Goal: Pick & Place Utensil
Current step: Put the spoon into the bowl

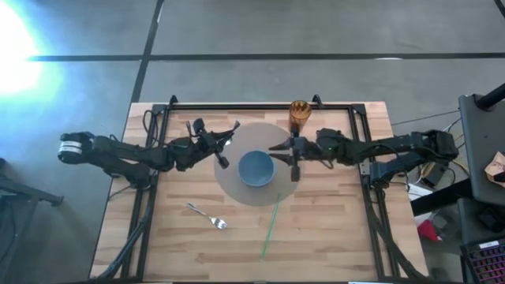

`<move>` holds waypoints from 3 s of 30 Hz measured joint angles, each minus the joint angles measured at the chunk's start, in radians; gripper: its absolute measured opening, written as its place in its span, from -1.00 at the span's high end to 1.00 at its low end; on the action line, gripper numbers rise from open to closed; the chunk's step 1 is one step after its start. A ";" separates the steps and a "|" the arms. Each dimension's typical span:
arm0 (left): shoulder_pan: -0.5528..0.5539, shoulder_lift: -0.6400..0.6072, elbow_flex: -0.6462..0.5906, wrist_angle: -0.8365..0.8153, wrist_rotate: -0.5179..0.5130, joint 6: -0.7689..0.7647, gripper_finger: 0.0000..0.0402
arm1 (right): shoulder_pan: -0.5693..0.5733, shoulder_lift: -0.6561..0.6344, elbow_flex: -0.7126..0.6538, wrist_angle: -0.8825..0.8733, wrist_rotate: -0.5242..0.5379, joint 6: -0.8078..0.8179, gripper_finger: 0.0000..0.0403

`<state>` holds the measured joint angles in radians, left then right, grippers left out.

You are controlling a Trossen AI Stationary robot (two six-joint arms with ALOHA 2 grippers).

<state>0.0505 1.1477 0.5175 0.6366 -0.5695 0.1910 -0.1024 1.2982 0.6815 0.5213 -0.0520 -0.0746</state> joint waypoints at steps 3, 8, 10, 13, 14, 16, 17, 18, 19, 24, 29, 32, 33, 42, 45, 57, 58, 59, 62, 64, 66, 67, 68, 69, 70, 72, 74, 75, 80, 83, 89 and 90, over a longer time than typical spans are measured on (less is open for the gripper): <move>-0.001 0.000 0.007 0.003 0.000 0.019 0.96 | 0.000 0.052 0.051 0.003 0.056 -0.004 0.51; -0.004 0.000 0.006 0.004 0.002 0.033 0.98 | 0.000 0.127 0.133 -0.002 0.079 -0.008 0.32; -0.004 0.000 0.003 0.009 0.002 0.052 0.96 | 0.000 0.156 0.172 0.003 0.079 -0.007 0.24; -0.005 0.000 0.003 0.017 0.003 0.067 0.95 | 0.000 0.199 0.233 0.003 0.082 -0.007 0.14; -0.006 0.000 0.003 0.019 0.003 0.072 0.95 | -0.001 0.211 0.249 -0.001 0.082 -0.007 0.12; -0.008 0.000 0.003 0.019 0.008 0.084 0.97 | -0.001 0.242 0.292 0.004 0.083 -0.007 0.07; -0.009 0.000 0.002 0.018 0.009 0.090 0.97 | 0.000 0.256 0.308 0.002 0.085 -0.007 0.05; -0.011 0.000 0.001 0.018 0.009 0.095 0.98 | 0.000 0.271 0.326 -0.002 0.090 -0.008 0.03; -0.011 0.000 0.001 0.018 0.009 0.097 0.97 | 0.000 0.286 0.346 -0.002 0.103 -0.008 0.02; -0.020 0.000 0.001 0.018 0.010 0.112 0.94 | -0.002 0.354 0.439 -0.081 0.149 -0.012 -0.01; -0.023 0.000 0.001 0.016 0.010 0.121 0.97 | -0.001 0.409 0.527 -0.160 0.199 -0.004 -0.01; -0.023 0.000 0.001 0.016 0.010 0.121 0.96 | -0.001 0.419 0.551 -0.198 0.228 0.000 -0.01; -0.023 0.000 0.001 0.016 0.010 0.121 0.95 | -0.002 0.419 0.554 -0.203 0.236 -0.001 -0.01; -0.023 0.000 0.001 0.014 0.011 0.121 0.96 | -0.003 0.410 0.565 -0.195 0.239 0.027 0.03; -0.023 0.000 0.001 0.014 0.011 0.121 0.94 | -0.003 0.410 0.573 -0.192 0.238 0.046 0.07; -0.023 0.000 0.001 0.010 0.010 0.120 0.94 | -0.003 0.408 0.595 -0.190 0.312 0.068 0.44; -0.023 0.000 0.001 0.009 0.010 0.120 0.95 | -0.002 0.408 0.595 -0.191 0.313 0.067 0.50; -0.023 0.000 0.001 0.008 0.010 0.120 0.96 | -0.002 0.408 0.595 -0.194 0.313 0.066 0.56; -0.022 0.000 0.001 0.007 0.009 0.123 0.96 | -0.002 0.408 0.594 -0.195 0.311 0.061 0.77; -0.022 0.000 0.001 0.007 0.010 0.125 0.95 | -0.002 0.408 0.594 -0.195 0.311 0.051 0.90; -0.022 0.000 0.001 0.006 0.010 0.125 0.93 | -0.002 0.408 0.593 -0.196 0.310 0.049 0.93; -0.022 0.000 0.001 0.006 0.010 0.125 0.93 | -0.002 0.408 0.592 -0.196 0.309 0.049 0.93; -0.023 0.000 0.001 0.004 0.010 0.125 0.92 | -0.002 0.408 0.592 -0.198 0.309 0.049 0.94; -0.022 0.000 0.001 0.003 0.010 0.125 0.92 | -0.002 0.408 0.592 -0.201 0.309 0.048 0.94; -0.022 0.000 0.001 0.002 0.010 0.124 0.92 | -0.002 0.408 0.592 -0.204 0.309 0.048 0.95; -0.022 0.001 0.001 -0.001 0.011 0.124 0.92 | -0.002 0.408 0.592 -0.208 0.309 0.046 0.95; -0.022 0.001 0.001 -0.006 0.011 0.124 0.92 | -0.002 0.408 0.591 -0.215 0.309 0.043 0.95; -0.022 0.001 0.001 -0.009 0.011 0.123 0.91 | -0.002 0.408 0.591 -0.219 0.309 0.041 0.95; -0.022 0.001 0.000 -0.008 0.011 0.123 0.83 | -0.002 0.408 0.589 -0.247 0.322 0.022 0.95; -0.024 0.000 0.000 -0.009 0.013 0.123 0.72 | -0.006 0.410 0.588 -0.263 0.326 0.015 0.96; -0.023 0.000 0.000 -0.017 0.012 0.123 0.42 | -0.002 0.399 0.588 -0.317 0.320 -0.003 0.96; -0.023 0.000 0.000 -0.017 0.012 0.123 0.38 | -0.002 0.390 0.588 -0.341 0.320 -0.009 0.96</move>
<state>0.0277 1.1477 0.5175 0.6193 -0.5571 0.3138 -0.1045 1.6880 1.2697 0.1804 0.2683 -0.0831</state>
